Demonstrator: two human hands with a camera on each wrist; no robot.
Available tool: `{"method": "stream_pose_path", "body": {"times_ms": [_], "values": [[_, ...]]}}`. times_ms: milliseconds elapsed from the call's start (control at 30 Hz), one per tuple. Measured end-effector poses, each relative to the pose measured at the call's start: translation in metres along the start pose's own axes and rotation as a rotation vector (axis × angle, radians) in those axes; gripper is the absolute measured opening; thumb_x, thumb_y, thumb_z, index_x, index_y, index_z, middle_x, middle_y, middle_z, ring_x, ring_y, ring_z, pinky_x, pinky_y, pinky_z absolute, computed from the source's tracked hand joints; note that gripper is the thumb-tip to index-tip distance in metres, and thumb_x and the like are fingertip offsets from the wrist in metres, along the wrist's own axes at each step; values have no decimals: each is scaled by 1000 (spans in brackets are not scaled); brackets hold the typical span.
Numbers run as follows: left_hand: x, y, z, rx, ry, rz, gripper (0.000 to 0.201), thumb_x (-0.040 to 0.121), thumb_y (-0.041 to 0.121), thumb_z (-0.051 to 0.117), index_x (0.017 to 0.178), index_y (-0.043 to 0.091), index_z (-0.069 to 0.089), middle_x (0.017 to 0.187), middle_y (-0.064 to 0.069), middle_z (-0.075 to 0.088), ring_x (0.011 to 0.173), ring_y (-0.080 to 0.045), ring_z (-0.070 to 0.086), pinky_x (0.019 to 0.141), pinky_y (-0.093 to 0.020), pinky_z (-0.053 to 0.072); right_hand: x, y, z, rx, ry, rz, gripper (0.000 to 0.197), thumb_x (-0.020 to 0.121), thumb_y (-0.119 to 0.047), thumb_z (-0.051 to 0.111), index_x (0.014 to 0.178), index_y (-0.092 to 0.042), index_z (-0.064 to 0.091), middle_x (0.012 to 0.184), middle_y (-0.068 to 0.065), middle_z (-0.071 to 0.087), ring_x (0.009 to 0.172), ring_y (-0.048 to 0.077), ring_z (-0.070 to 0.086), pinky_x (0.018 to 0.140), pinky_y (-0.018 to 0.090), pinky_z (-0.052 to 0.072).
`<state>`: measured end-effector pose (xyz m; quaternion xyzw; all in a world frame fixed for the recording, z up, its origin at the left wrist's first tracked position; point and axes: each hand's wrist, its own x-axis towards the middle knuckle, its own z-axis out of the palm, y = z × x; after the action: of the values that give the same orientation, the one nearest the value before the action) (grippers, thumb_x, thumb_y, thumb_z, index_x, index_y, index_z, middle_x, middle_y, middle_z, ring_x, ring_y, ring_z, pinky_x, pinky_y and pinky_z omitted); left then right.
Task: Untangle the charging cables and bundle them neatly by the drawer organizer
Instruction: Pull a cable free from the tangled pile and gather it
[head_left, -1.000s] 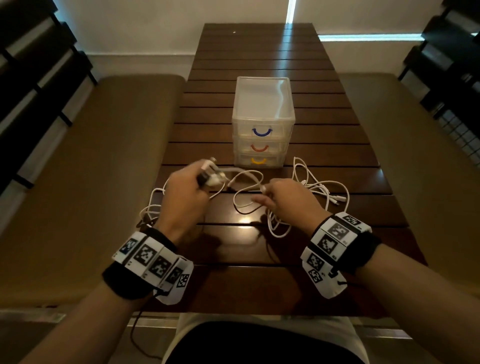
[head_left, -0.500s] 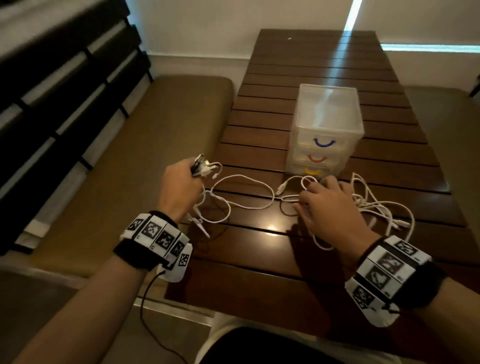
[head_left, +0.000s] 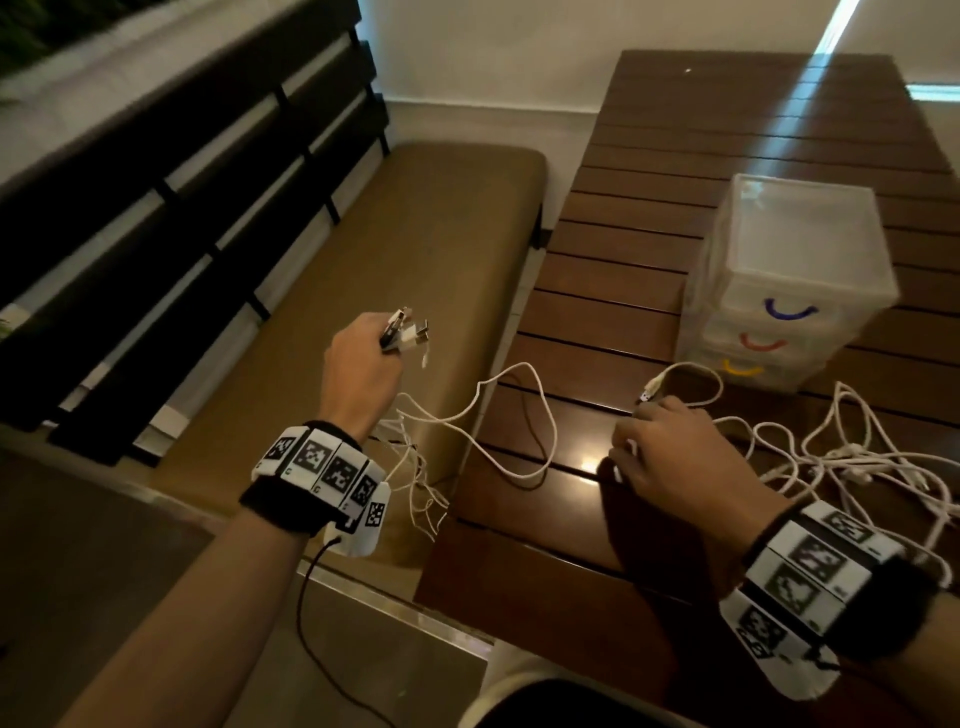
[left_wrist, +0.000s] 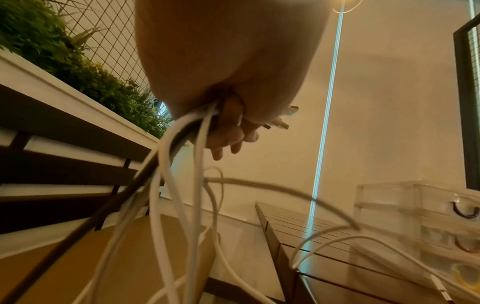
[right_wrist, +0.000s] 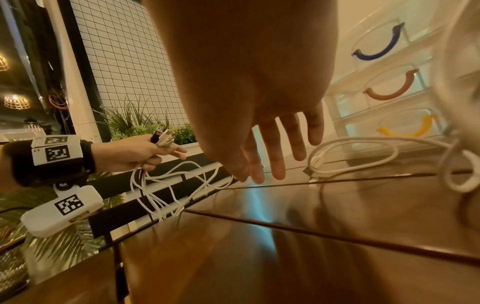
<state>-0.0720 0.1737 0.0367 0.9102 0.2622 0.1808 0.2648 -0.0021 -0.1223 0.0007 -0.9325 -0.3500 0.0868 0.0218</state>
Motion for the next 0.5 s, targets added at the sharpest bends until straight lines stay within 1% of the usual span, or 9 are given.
{"method": "stream_pose_path", "body": {"times_ms": [67,133,167,233,300,367,400,433,500], "values": [[3,-4,5,-32,6,-2,16,94,7,49,85,11,62,98,-4,66,77,-17,56,63,-33,44,5,-2,-3,32,-20,-8,21,96,-38,50,107,-26,64,110,-3,60,106,20,51,84,34,43],[5,-2,6,-70,4,-2,15,93,6,49,89,10,63,102,-4,67,83,-19,59,71,-43,52,8,-7,-7,90,-36,-60,26,96,-36,52,117,-27,63,112,-2,60,105,20,54,84,35,47],[5,1,6,-89,4,7,15,93,6,50,90,10,64,103,-3,67,84,-19,59,74,-45,53,10,-12,-9,129,-52,-106,30,95,-36,53,123,-28,60,115,-2,59,105,20,55,84,34,48],[6,6,7,-124,0,32,16,94,9,51,84,15,62,101,-1,66,83,-17,58,71,-41,52,16,-27,-9,207,-119,-169,38,95,-39,54,132,-29,53,123,-3,58,110,20,57,86,32,48],[4,11,8,-162,-6,45,21,95,9,50,78,19,58,97,-1,66,76,-15,55,63,-34,44,27,-43,-7,249,-154,-179,42,95,-41,56,134,-26,50,127,-3,59,115,20,57,88,32,47],[3,12,7,-194,-10,50,18,94,7,50,84,16,61,101,-1,67,75,-16,55,61,-31,41,42,-57,1,321,-156,-183,47,94,-38,60,137,-25,45,124,-1,61,114,23,58,89,36,49],[2,12,6,-201,-14,50,17,94,6,50,89,14,64,103,-1,67,79,-17,57,63,-31,43,49,-64,3,365,-173,-191,56,93,-35,62,144,-26,38,127,1,60,116,23,57,91,38,49],[2,12,5,-207,-18,45,17,94,6,49,94,13,65,104,-2,67,84,-19,59,67,-32,47,55,-70,3,404,-203,-202,69,93,-32,63,151,-27,27,135,1,55,120,23,55,95,37,48],[1,11,0,-223,-24,23,22,91,2,48,100,11,66,105,-5,67,90,-23,61,75,-36,50,63,-82,0,526,-253,-204,86,93,-24,65,158,-26,9,153,0,38,128,20,49,98,25,41]]}}
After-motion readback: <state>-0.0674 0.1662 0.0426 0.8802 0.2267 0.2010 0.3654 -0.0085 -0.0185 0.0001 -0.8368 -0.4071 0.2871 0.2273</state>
